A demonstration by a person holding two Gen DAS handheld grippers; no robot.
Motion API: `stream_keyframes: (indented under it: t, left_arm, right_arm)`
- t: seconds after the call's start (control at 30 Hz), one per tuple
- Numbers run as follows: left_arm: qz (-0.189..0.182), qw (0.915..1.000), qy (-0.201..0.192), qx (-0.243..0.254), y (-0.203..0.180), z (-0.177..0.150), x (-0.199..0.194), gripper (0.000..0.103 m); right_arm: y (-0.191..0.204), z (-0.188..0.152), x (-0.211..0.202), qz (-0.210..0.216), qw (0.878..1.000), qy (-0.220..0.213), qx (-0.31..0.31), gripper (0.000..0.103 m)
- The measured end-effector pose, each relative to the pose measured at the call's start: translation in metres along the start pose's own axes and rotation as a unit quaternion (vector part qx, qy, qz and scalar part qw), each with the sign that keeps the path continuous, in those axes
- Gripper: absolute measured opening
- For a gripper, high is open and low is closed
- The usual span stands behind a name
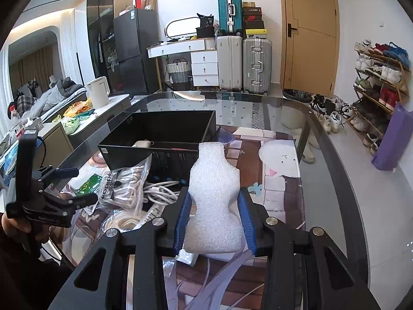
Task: Organize soft objects
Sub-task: 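Hold the foam with the right gripper while the left gripper grasps the green sachet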
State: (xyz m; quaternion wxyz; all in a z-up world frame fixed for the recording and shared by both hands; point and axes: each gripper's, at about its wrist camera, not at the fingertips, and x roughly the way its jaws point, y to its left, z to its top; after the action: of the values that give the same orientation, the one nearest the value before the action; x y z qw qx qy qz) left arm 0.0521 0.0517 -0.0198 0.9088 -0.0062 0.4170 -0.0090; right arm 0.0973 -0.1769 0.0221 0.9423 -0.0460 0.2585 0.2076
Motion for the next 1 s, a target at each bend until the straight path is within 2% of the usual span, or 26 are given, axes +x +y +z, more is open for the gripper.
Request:
stream_keyframes:
  t: [0.2,0.33,0.63,0.9,1.0]
  left_arm:
    - [0.025,0.9992,0.027,-0.016,0.014,-0.006,0.006,0.103]
    - [0.024,0.9987,0.03,-0.034,0.023,-0.011,0.005,0.103]
    - [0.016,0.9989,0.043,-0.004,0.013,-0.001,0.014,0.103]
    - [0.006,0.9993,0.035,-0.008,0.013,0.007,0.008,0.103]
    - [0.01,0.9989,0.044,-0.009,0.013,0.01,0.013,0.103]
  right_arm:
    - [0.006,-0.001,0.001,0.012,1.0,-0.001,-0.006,0.038]
    - [0.008,-0.003,0.0,0.016,1.0,-0.002,-0.009,0.038]
    - [0.011,-0.005,-0.006,0.018,1.0,-0.004,-0.008,0.038]
    - [0.012,-0.008,-0.011,0.015,1.0,-0.006,-0.005,0.038]
    - [0.013,-0.008,-0.01,0.018,1.0,-0.006,-0.006,0.038]
